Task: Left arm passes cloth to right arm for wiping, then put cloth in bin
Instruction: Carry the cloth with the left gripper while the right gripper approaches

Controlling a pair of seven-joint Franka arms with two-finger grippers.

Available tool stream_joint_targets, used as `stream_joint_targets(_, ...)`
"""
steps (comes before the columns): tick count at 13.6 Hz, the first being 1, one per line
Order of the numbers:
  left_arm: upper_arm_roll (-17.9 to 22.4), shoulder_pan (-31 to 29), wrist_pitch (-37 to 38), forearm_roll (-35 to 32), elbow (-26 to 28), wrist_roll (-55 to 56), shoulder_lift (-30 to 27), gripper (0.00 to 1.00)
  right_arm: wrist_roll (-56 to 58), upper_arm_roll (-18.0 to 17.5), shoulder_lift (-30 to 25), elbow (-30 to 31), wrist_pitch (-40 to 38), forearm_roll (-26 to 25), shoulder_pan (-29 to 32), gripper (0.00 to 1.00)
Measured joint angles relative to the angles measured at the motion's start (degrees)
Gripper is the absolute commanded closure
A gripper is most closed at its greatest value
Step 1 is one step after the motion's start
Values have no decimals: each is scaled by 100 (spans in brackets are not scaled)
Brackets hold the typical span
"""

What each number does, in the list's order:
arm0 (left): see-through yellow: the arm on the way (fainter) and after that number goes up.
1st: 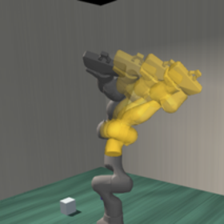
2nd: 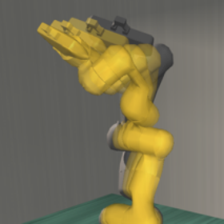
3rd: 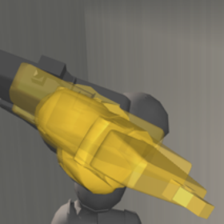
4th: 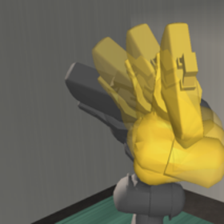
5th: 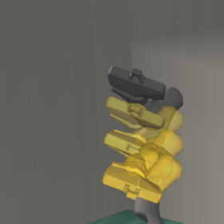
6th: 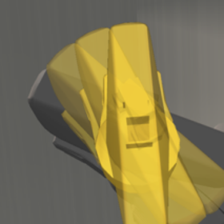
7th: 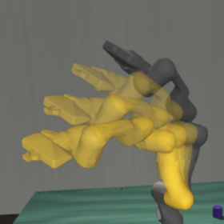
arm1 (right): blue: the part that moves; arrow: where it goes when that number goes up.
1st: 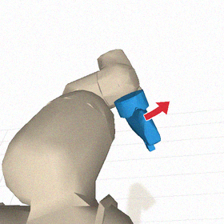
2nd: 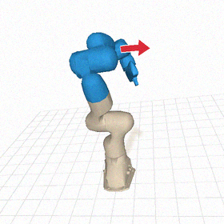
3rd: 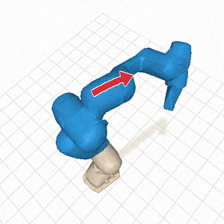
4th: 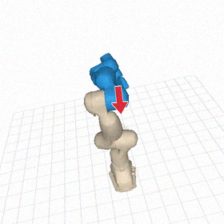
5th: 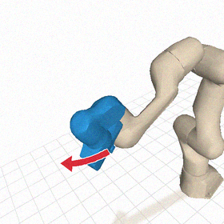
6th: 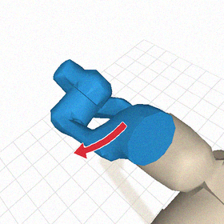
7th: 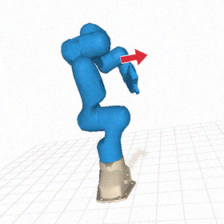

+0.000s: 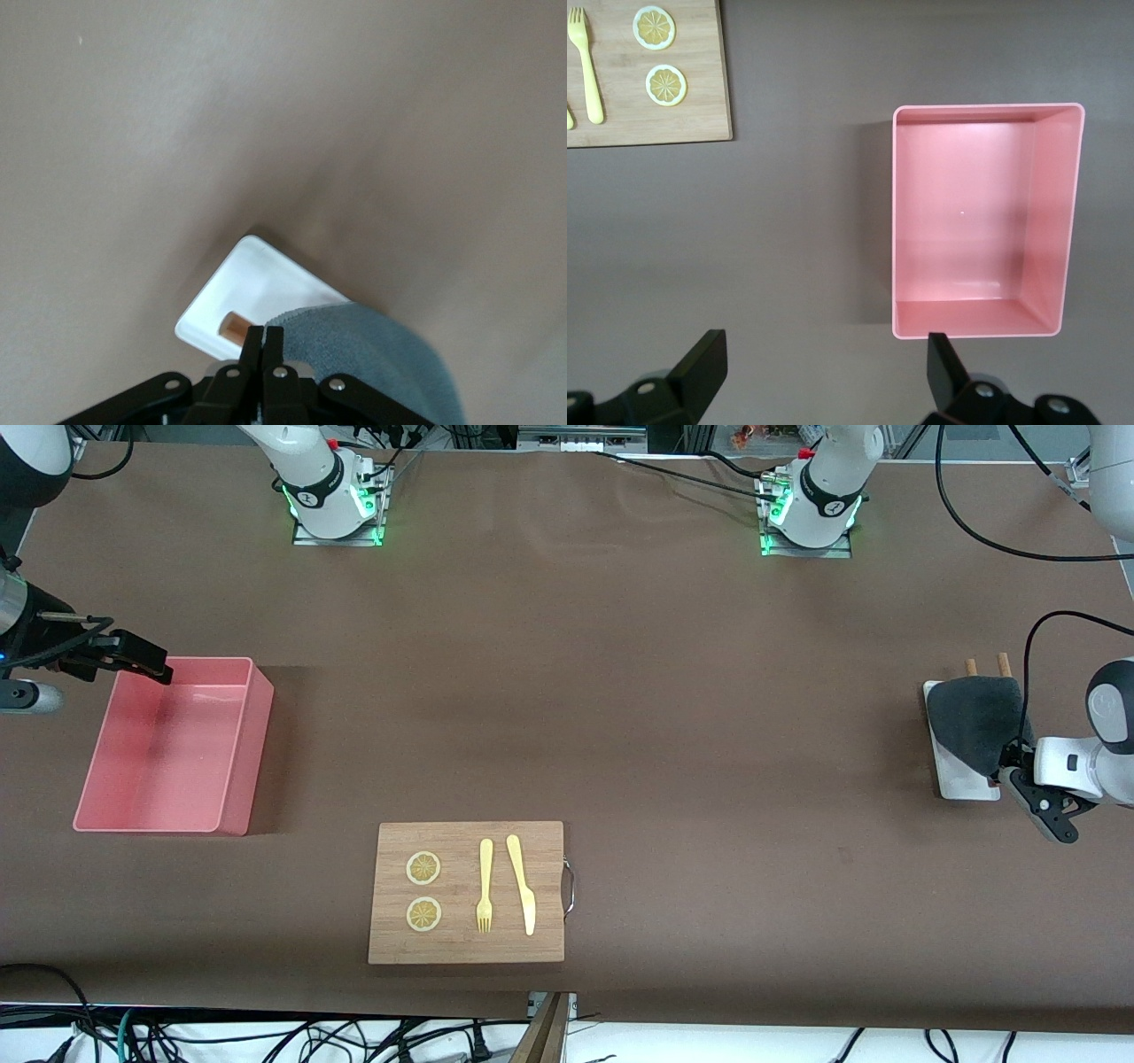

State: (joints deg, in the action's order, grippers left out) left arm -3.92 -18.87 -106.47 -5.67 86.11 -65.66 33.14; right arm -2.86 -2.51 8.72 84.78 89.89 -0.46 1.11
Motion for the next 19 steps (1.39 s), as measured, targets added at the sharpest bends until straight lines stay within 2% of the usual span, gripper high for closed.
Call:
stream_joint_targets(2, -223, 1, 346, 118, -103, 84, -189, 100, -233, -57, 66, 27, 27, 8, -6, 0)
stream_joint_targets(4, -591, 7, 826, 142, -277, 671, -323, 100, -786, -172, 146, 73, 72, 87, -20, 0)
stream_joint_targets(7, -1295, 19, 1300, 218, -560, 1965, -370, 100, -1778, -470, 299, 104, 192, 179, -51, 0)
stream_joint_targets(10, -1840, 43, 1399, 912, -647, 3448, -370, 100, -2643, -775, 456, 135, 420, 450, -73, 0)
stream_joint_targets(14, -2486, 153, 1313, 1831, -656, 5362, -368, 100, -3527, -984, 655, 143, 784, 924, -94, 0)
stream_joint_targets(19, -2618, 1030, 231, 2689, -660, 6798, -359, 100, -4504, -1240, 1025, 149, 1460, 932, -382, 0)
